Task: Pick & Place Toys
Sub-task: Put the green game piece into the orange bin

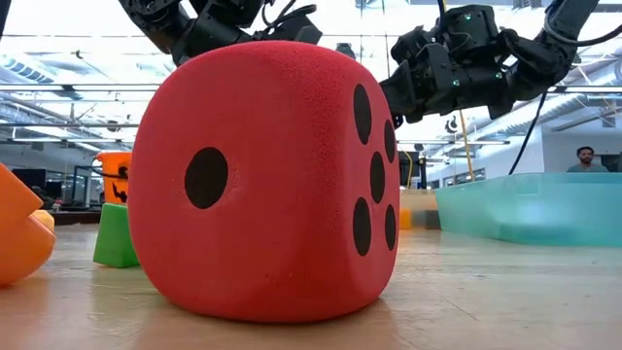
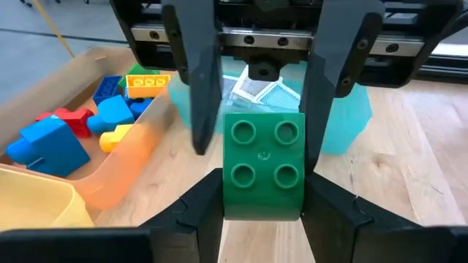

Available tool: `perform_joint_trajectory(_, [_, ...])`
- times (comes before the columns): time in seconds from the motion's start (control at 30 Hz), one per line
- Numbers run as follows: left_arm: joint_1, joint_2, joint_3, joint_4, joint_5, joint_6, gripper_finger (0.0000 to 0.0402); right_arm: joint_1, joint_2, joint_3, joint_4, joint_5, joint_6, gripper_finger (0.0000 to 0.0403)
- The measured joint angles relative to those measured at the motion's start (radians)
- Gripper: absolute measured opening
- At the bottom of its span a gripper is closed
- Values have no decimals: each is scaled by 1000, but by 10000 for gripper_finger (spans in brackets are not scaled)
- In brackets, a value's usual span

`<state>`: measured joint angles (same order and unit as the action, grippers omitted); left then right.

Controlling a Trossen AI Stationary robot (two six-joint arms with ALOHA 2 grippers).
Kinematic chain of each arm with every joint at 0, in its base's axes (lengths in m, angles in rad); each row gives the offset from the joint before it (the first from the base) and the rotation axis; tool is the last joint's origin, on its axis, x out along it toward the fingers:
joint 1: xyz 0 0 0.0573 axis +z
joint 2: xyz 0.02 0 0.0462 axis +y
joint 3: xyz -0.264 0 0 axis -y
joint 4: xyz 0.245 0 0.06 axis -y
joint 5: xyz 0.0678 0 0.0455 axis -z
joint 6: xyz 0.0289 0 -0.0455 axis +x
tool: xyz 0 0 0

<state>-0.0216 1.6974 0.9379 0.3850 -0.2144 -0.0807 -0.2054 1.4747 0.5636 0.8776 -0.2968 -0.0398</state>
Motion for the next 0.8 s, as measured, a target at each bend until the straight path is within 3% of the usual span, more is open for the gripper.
perform_joint_trajectory(0.23, [0, 0, 0, -3, -5, 0, 156, -6, 0, 0, -14, -7, -16, 101])
perform_joint_trajectory(0.5, [0, 0, 0, 0, -7, -10, 164, -16, 0, 0, -14, -41, -24, 96])
perform_joint_trajectory(0.73, [-27, -5, 1, 13, -108, 67, 239, -83, -87, -2, -160, -41, -1, 96])
perform_joint_trajectory(0.8, [-31, -5, 1, 4, -136, 71, 265, -113, -134, -2, -232, 6, -3, 96])
